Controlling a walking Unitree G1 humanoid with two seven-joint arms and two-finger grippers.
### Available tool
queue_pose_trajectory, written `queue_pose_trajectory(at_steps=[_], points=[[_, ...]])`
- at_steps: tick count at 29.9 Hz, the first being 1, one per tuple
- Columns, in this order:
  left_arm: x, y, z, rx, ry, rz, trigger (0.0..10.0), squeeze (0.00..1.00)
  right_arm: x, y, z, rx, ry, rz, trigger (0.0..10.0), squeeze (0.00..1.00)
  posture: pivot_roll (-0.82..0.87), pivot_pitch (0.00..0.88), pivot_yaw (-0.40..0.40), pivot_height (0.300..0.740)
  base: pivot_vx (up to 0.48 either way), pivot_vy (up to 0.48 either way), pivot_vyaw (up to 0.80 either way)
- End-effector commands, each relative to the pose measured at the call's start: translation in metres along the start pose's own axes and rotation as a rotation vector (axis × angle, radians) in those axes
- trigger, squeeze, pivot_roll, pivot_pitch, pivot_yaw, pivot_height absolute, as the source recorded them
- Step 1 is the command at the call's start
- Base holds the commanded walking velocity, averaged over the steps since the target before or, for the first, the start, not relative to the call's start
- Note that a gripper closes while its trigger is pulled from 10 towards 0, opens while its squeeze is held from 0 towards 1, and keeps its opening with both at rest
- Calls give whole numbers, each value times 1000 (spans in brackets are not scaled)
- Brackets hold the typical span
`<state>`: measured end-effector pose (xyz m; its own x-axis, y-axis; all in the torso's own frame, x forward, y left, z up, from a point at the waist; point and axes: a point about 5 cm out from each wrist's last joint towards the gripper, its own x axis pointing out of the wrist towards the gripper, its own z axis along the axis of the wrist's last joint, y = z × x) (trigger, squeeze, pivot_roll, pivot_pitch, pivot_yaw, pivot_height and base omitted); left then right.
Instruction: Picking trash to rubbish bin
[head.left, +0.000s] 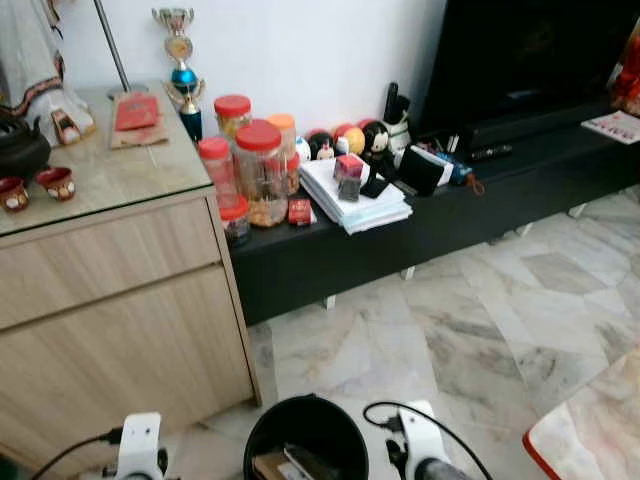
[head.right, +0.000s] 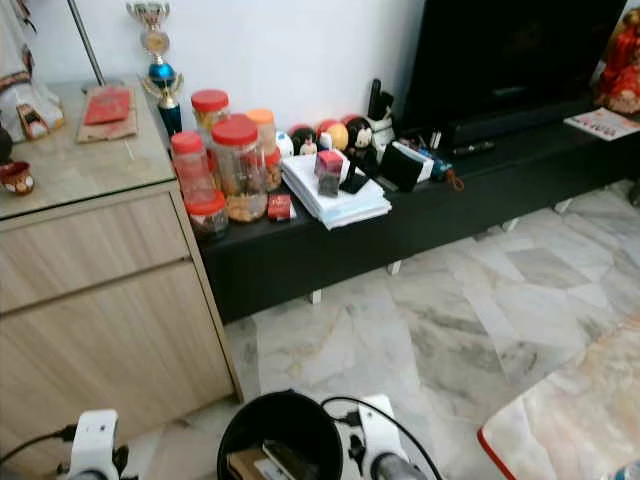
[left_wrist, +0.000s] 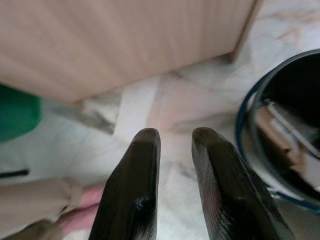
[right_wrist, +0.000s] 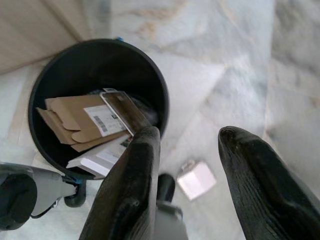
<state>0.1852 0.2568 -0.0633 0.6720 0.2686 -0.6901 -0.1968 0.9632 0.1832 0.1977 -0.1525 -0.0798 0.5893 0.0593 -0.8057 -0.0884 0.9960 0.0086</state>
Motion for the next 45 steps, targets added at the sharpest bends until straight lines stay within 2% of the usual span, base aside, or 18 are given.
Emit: queue_pose_trajectory(at_steps=[1,5,8,21,41,45], points=[[-3,-1,-11,8,30,23,10000,0,-1,-6,-7,62,24,-38,10000,0,60,0,-27,740,0,0,0],[-8,-3,-27,16,78,29,10000,0,-3,-12,-13,153,32,-84,10000,0,48,0,-23,740,0,0,0],[-10,-5,-31,19,90,24,10000,0,-4,-14,-15,208,29,-103,10000,0,48,0,-23,740,0,0,0],[-6,-8,-21,14,65,2,10000,0,-1,-7,-7,199,14,-84,10000,0,44,0,-17,740,0,0,0],[-7,-6,-24,20,72,-9,10000,0,-2,0,-12,178,27,-57,10000,0,46,0,-10,740,0,0,0],[-6,-7,-21,15,62,-12,10000,0,-2,1,-12,176,27,-53,10000,0,49,0,-11,740,-262,0,0]])
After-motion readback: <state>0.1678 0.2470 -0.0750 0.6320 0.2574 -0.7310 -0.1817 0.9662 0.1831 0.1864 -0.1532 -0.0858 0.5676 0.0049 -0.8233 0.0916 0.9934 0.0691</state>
